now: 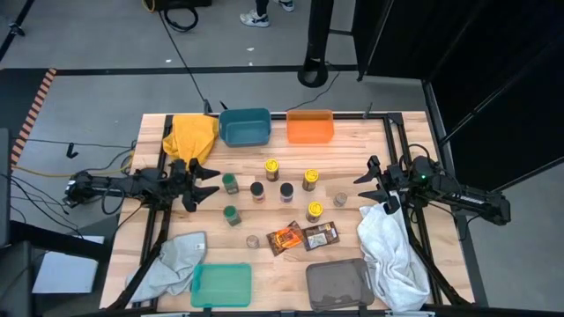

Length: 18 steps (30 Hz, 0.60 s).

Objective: Sort spices by type

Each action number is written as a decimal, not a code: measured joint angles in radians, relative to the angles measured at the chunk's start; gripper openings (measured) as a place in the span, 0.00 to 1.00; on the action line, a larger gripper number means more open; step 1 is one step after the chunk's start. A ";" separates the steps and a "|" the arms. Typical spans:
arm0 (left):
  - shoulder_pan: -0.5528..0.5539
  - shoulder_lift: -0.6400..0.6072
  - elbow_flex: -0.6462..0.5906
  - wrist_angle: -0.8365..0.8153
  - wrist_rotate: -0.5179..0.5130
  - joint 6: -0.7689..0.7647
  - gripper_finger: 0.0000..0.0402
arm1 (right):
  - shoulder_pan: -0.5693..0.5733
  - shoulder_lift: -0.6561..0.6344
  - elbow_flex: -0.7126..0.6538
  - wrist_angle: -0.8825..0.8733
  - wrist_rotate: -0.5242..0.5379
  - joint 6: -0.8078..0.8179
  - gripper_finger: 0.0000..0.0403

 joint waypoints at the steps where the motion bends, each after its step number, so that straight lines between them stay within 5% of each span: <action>1: 0.000 0.000 0.000 0.020 -0.003 0.000 0.80 | 0.000 0.000 0.000 0.000 0.000 0.000 0.51; 18: 0.001 0.000 0.000 0.334 -0.128 -0.078 0.80 | 0.000 0.000 0.000 0.000 0.000 0.000 0.51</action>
